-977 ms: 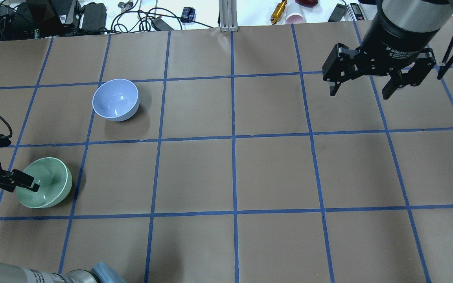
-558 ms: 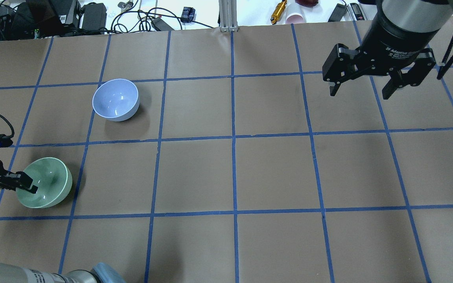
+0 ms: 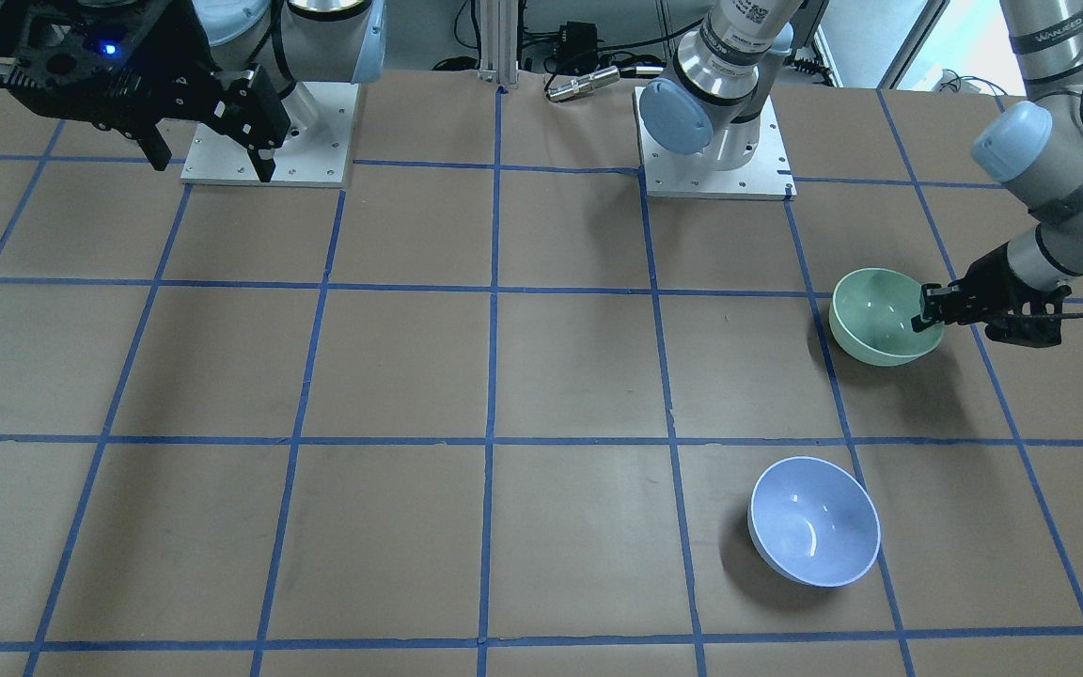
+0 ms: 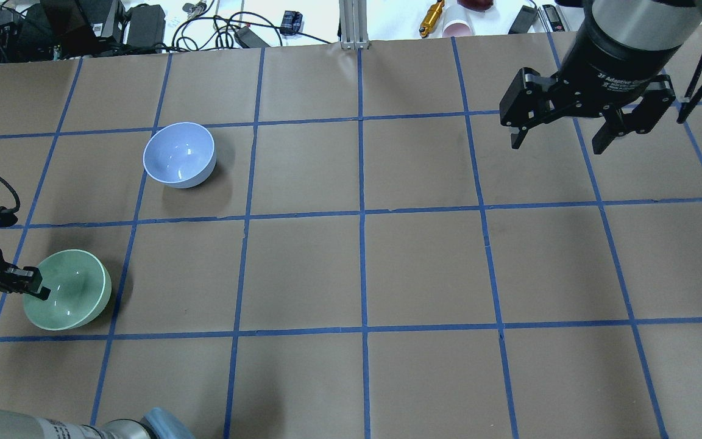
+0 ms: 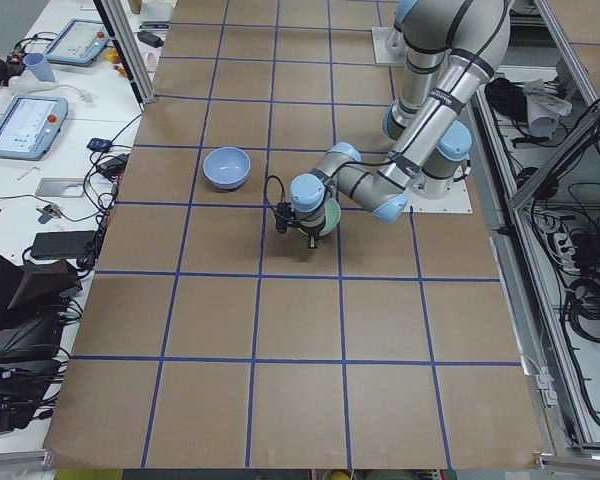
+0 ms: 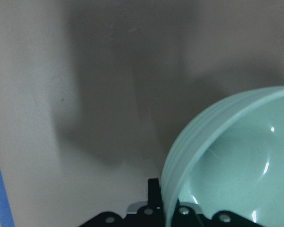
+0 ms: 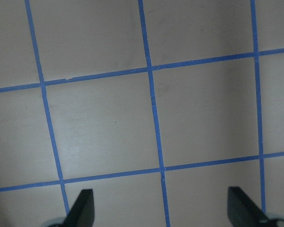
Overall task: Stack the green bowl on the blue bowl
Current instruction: 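Lower the left gripper onto the green bowl's rim and close it, then lift the green bowl with the left gripper and carry it over the blue bowl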
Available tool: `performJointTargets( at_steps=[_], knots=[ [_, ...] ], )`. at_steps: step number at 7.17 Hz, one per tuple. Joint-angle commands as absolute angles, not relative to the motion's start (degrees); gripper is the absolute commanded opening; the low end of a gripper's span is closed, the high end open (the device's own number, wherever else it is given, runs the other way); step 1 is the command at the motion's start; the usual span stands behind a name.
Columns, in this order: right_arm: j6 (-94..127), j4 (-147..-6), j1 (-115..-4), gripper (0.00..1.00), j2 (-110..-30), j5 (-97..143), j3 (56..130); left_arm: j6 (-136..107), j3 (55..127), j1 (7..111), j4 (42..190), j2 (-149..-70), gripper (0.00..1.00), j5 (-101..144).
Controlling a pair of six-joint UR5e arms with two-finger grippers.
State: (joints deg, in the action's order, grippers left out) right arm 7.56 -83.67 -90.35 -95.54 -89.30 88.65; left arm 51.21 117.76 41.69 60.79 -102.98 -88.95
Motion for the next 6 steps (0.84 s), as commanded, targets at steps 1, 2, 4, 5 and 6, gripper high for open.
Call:
performJointTargets(
  at_steps=[1,2,4,5,6],
  knots=[
    [7.56,-83.67,-90.35,1.00,-95.54,-89.30,88.59,51.24,117.34,42.10,61.17,-101.44,0.00,-88.77],
    [7.56,-83.58,-90.35,1.00,-95.54,-89.30,88.59,51.15,116.90,42.19,61.52,-99.86,0.00,-85.38],
    [7.56,-83.67,-90.35,1.00,-95.54,-89.30,88.68,50.98,112.44,44.63,66.68,-97.04,0.00,-84.99],
    [7.56,-83.67,-90.35,1.00,-95.54,-89.30,88.68,50.54,109.98,47.00,69.49,-96.42,0.00,-84.82],
    [7.56,-83.67,-90.35,1.00,-95.54,-89.30,88.59,46.19,107.60,50.94,69.61,-96.68,0.00,-85.16]
  ],
)
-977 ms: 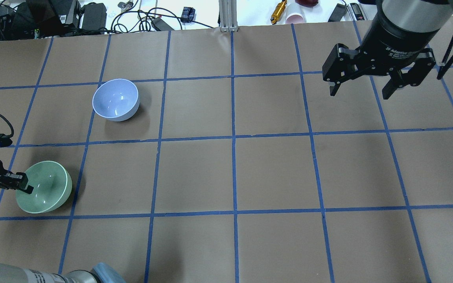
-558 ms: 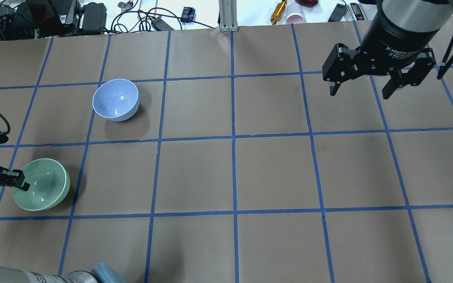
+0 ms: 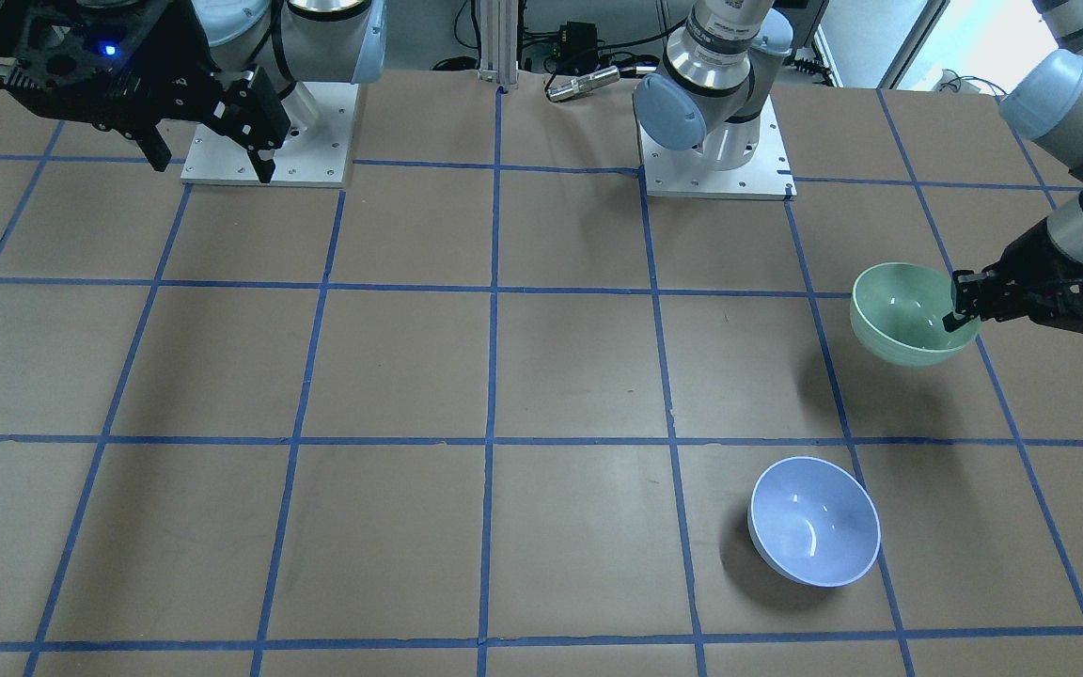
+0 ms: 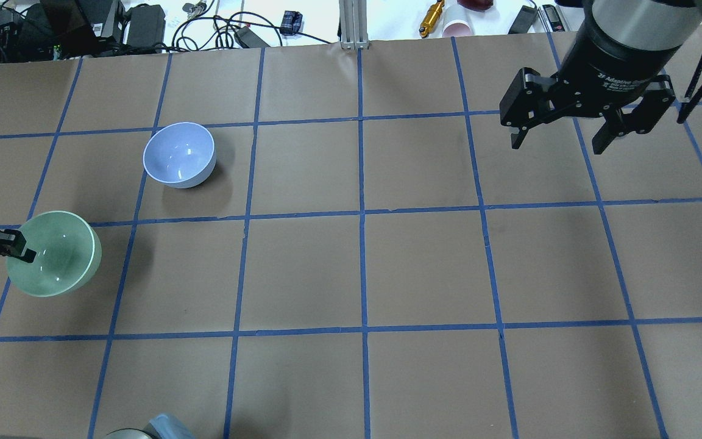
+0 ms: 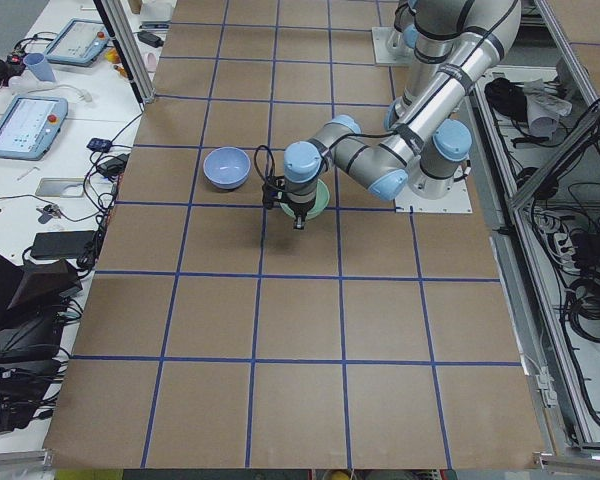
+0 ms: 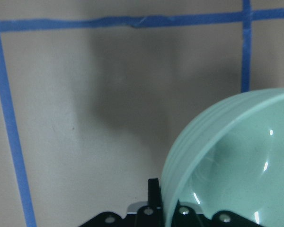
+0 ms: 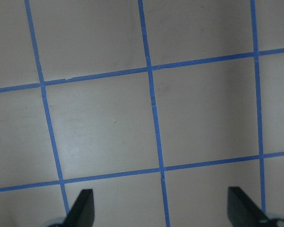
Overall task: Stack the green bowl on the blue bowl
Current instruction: 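Lift the green bowl with the left gripper and carry it over the blue bowl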
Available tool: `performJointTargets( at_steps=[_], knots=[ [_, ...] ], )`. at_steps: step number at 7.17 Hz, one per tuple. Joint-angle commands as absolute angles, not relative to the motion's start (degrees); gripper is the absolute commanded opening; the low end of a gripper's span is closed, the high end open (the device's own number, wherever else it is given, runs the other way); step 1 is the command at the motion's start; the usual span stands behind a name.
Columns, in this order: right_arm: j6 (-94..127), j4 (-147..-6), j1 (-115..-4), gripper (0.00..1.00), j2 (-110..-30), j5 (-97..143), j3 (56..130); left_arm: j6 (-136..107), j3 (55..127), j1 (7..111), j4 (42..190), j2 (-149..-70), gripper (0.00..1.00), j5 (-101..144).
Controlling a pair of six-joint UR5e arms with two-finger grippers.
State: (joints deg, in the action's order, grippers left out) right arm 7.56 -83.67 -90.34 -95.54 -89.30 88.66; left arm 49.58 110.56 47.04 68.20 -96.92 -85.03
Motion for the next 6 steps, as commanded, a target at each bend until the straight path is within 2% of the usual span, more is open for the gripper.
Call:
performJointTargets(
  at_steps=[1,4,6],
  knots=[
    [7.56,-83.67,-90.35,1.00,-95.54,-89.30,88.59,39.70,104.27,56.37,71.09,-97.81,0.00,-85.60],
    [7.56,-83.67,-90.35,1.00,-95.54,-89.30,88.59,21.12,94.96,66.59,77.05,-100.54,0.00,-85.34],
    [7.56,-83.58,-90.35,1.00,-95.54,-89.30,88.59,15.84,88.18,67.85,80.32,-105.09,0.00,-84.56]
  ],
)
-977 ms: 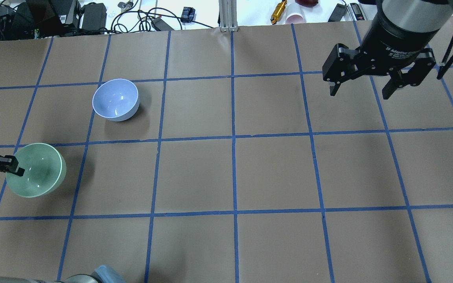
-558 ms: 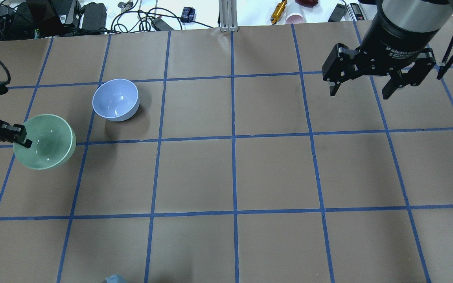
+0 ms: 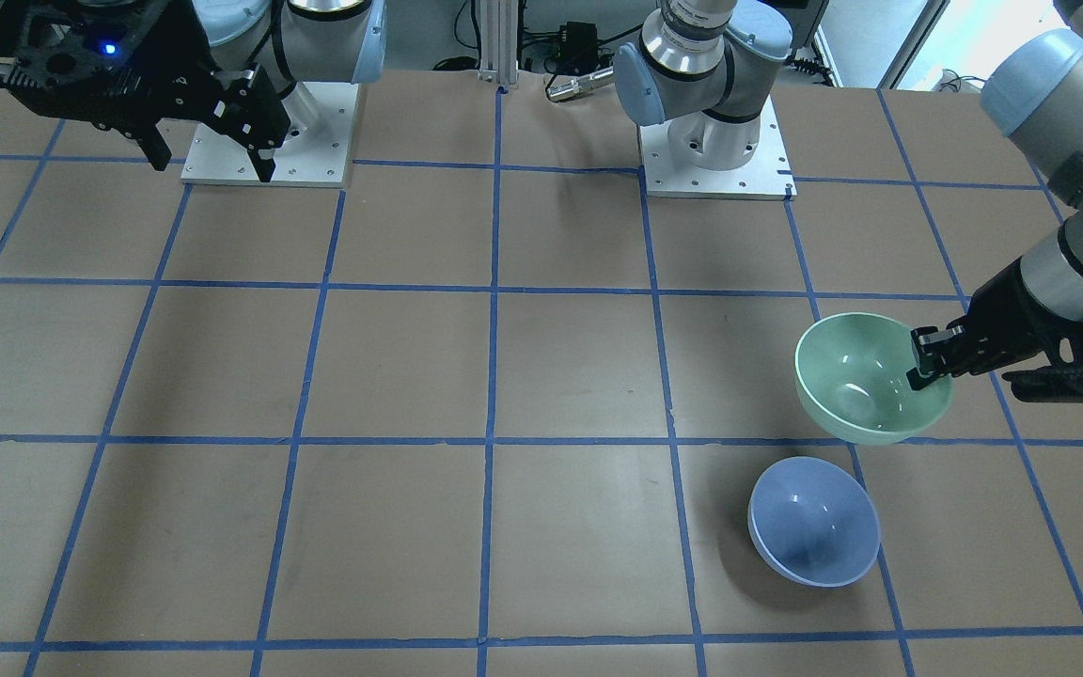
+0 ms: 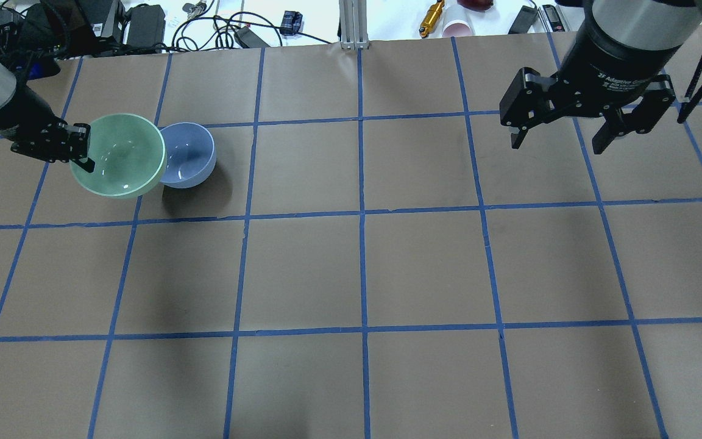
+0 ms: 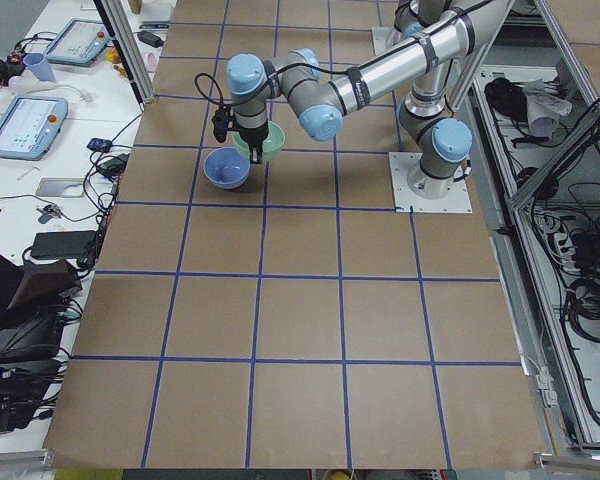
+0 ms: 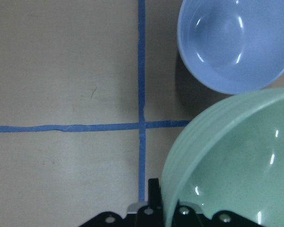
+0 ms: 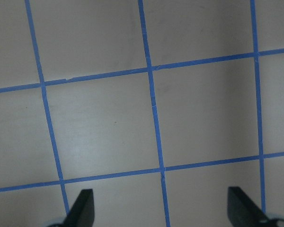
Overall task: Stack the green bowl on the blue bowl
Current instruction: 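Lift the green bowl with the left gripper and carry it over the blue bowl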
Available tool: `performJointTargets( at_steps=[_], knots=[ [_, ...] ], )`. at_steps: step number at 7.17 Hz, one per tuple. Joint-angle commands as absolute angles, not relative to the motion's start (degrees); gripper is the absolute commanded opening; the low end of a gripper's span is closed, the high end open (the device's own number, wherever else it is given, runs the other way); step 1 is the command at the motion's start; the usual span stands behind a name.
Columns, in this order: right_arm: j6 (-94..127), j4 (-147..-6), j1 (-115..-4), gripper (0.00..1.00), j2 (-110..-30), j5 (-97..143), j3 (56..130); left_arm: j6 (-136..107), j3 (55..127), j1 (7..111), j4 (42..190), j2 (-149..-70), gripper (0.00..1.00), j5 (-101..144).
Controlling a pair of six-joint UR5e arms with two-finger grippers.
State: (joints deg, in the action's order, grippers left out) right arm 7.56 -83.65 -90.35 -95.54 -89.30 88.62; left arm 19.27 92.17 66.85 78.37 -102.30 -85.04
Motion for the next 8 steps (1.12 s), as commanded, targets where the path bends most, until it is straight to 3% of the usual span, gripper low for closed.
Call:
performJointTargets(
  at_steps=[1,4,8],
  knots=[
    [7.56,-83.67,-90.35,1.00,-95.54,-89.30,88.59,14.17,86.59,69.16,80.07,-107.03,0.00,-84.46],
    [7.56,-83.67,-90.35,1.00,-95.54,-89.30,88.68,9.14,80.35,70.75,80.24,-113.71,0.00,-83.33],
    [7.56,-83.67,-90.35,1.00,-95.54,-89.30,88.68,21.21,79.89,70.75,79.80,-117.85,0.00,-83.49]
  ],
)
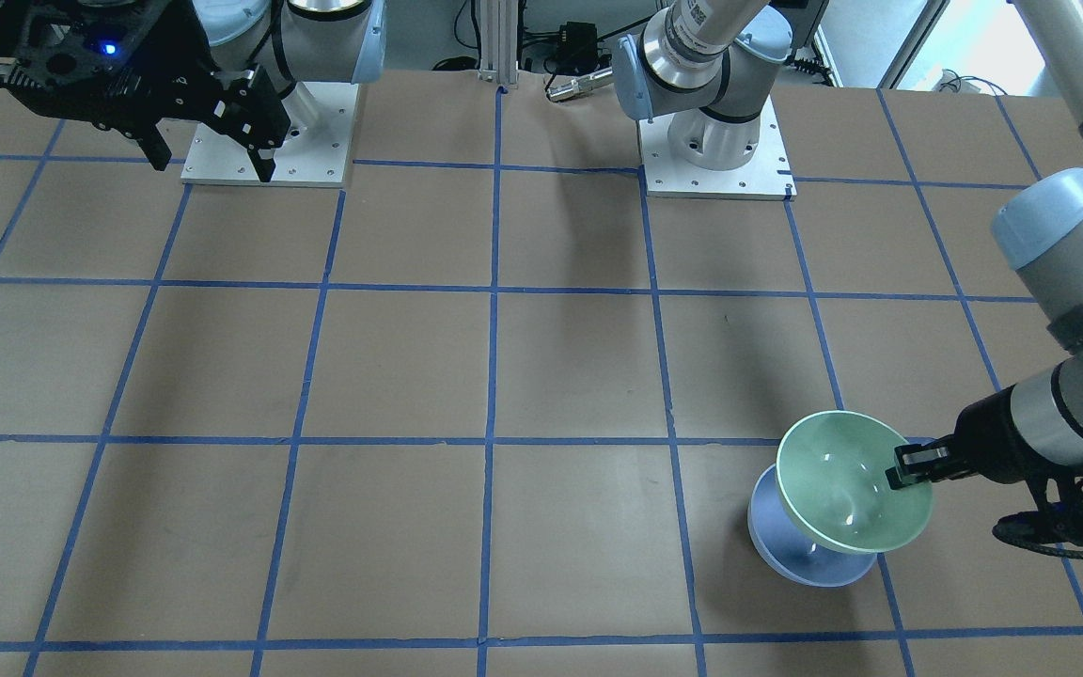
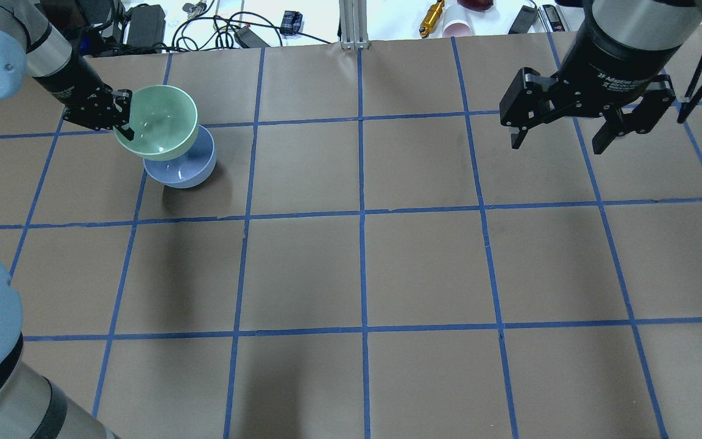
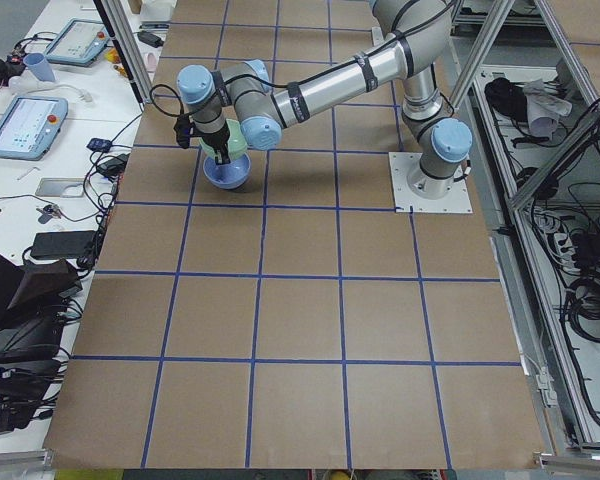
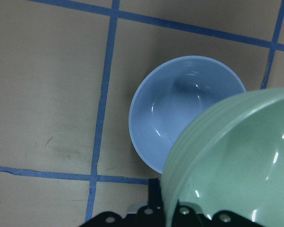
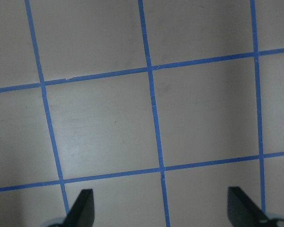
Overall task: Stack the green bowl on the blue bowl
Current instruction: 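Lower the green bowl into the blue bowl with the left gripper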
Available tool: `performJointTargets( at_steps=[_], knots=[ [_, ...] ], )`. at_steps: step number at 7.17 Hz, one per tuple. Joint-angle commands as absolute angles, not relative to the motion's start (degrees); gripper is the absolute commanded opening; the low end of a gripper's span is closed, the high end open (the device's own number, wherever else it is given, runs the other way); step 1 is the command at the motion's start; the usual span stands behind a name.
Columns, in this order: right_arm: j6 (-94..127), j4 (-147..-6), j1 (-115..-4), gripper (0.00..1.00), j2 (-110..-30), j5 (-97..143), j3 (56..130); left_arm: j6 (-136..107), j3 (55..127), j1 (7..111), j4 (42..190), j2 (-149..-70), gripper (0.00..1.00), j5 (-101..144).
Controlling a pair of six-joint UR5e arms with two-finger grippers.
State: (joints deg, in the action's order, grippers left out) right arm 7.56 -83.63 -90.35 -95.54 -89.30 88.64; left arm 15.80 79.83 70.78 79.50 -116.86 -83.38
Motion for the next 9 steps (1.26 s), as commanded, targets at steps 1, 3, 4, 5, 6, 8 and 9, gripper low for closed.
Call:
performJointTargets(
  at_steps=[1,3,4,5,6,8,9],
  knots=[
    [7.56,-83.58,-90.35,1.00,-95.54,-89.30,88.59,21.62,79.89,70.75,79.63,-118.12,0.00,-83.58],
    [7.56,-83.58,-90.35,1.00,-95.54,-89.30,88.59,21.62,79.89,70.75,79.54,-118.39,0.00,-83.67],
    [7.56,-83.67,-90.35,1.00,-95.54,-89.30,88.59,21.53,79.89,70.75,79.54,-118.65,0.00,-83.93],
    [7.56,-83.67,-90.35,1.00,-95.54,-89.30,88.68,21.53,79.72,70.66,79.37,-119.17,0.00,-84.02],
    [7.56,-83.67,-90.35,1.00,-95.54,-89.30,88.59,21.53,79.72,70.66,79.10,-119.70,0.00,-84.11],
    [7.56,-83.67,-90.35,1.00,-95.54,-89.30,88.59,21.97,79.28,70.49,78.06,-120.41,0.00,-84.11],
    [7.56,-83.58,-90.35,1.00,-95.54,-89.30,88.59,21.97,79.45,70.49,77.87,-120.85,0.00,-84.11]
  ],
)
